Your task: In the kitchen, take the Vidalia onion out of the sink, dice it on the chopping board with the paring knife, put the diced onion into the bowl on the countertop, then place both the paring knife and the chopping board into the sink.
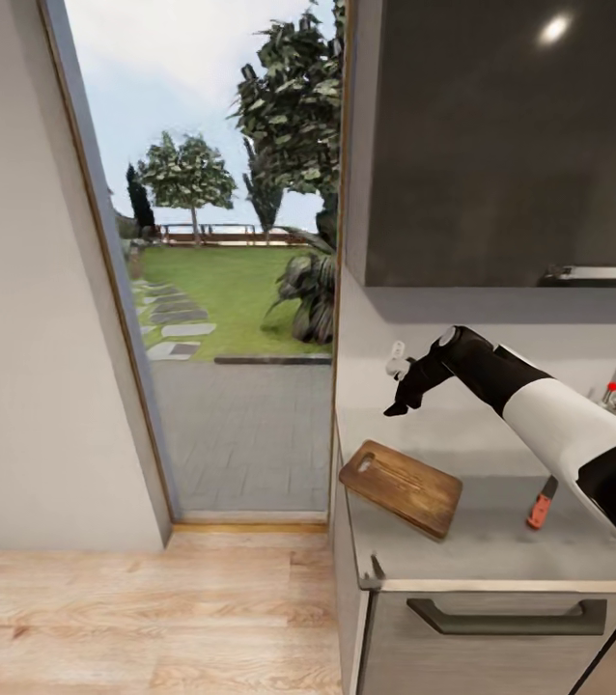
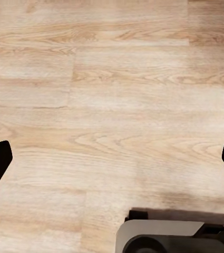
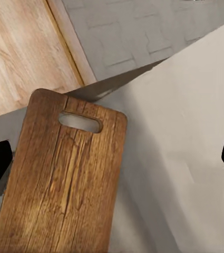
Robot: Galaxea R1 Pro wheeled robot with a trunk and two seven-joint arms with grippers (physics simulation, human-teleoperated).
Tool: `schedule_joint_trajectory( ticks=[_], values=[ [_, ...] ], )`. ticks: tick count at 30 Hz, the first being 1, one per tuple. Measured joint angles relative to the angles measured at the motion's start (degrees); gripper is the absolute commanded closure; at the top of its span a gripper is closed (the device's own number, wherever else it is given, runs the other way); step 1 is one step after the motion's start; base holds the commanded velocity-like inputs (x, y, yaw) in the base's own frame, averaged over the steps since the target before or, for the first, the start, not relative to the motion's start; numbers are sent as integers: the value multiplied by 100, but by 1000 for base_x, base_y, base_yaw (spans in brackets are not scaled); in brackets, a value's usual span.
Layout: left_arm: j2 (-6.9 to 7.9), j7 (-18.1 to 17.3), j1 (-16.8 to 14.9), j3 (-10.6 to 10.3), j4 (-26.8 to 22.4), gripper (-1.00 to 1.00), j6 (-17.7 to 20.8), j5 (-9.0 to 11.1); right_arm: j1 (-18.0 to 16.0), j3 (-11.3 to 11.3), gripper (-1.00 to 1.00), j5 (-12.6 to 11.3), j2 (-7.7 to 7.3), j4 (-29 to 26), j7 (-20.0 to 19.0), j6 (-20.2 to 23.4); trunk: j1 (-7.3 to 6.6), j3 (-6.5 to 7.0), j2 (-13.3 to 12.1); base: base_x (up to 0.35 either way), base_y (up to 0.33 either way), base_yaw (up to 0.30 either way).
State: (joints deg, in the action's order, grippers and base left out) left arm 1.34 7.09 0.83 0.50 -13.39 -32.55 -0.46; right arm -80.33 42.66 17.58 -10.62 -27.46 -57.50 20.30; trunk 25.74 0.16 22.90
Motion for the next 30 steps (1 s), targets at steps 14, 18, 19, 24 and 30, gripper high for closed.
schedule_joint_trajectory(
  ticks=[14,18,19,24,30],
  values=[
    [6,1,0,0,-12,-100,-7,0,0,27,-100,-10,66,264,-31,-209,0,0,-1,233,-31,0],
    [12,1,0,0,-25,-100,-16,0,-1,49,-100,-15,232,596,-64,-547,2,0,-1,44,-1,0],
    [26,1,0,1,-28,-100,-17,1,-2,50,-100,-16,254,647,-67,-632,2,0,-1,9,0,0],
    [75,1,0,0,-25,-100,-18,7,-2,53,-100,-17,289,737,-65,-766,2,-14,-1,2,0,0],
    [72,1,1,0,-24,-100,-21,4,-1,54,-100,-17,296,742,-63,-779,2,-59,-4,0,0,0]
  ],
)
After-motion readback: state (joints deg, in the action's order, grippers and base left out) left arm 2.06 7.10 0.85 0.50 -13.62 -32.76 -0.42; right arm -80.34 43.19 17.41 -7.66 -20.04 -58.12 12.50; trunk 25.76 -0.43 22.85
